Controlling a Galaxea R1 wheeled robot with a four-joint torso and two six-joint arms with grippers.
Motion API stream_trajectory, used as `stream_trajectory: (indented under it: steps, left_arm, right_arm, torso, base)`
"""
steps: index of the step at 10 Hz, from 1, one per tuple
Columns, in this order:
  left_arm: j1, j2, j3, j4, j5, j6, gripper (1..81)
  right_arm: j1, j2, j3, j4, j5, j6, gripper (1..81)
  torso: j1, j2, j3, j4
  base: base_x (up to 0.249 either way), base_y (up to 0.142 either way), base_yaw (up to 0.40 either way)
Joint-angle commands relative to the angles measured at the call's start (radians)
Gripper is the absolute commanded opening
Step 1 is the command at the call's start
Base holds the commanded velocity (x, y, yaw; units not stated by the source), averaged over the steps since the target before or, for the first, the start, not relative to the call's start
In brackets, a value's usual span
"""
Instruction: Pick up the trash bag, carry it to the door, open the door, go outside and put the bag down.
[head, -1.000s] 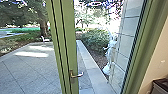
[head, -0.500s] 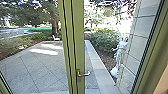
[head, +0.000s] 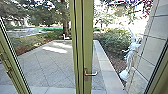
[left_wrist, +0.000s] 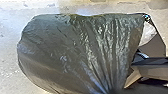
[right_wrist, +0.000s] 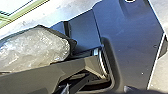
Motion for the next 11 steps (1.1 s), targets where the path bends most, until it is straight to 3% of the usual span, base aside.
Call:
stream_trajectory:
  steps: [1, 7, 11]
  left_arm:
    - [-0.046, -0.001, -0.002, 0.013, 0.056, 0.005, 1.0]
    - [-0.046, 0.001, -0.004, 0.015, 0.056, 0.005, 1.0]
    - [-0.048, -0.001, -0.004, 0.013, 0.057, 0.005, 1.0]
  right_arm:
    - [0.027, 0.015, 0.010, -0.024, -0.055, -0.015, 81.1]
    - [0.027, 0.015, 0.010, -0.024, -0.055, -0.015, 81.1]
    - [0.029, 0.015, 0.013, -0.024, -0.055, -0.015, 81.1]
  torso:
    - [0.001, 0.000, 0.000, 0.000]
    - [0.001, 0.000, 0.000, 0.000]
    - [0.001, 0.000, 0.000, 0.000]
  base:
    - [0.000, 0.000, 0.259]
    - [0.000, 0.000, 0.257]
    - [0.000, 0.000, 0.074]
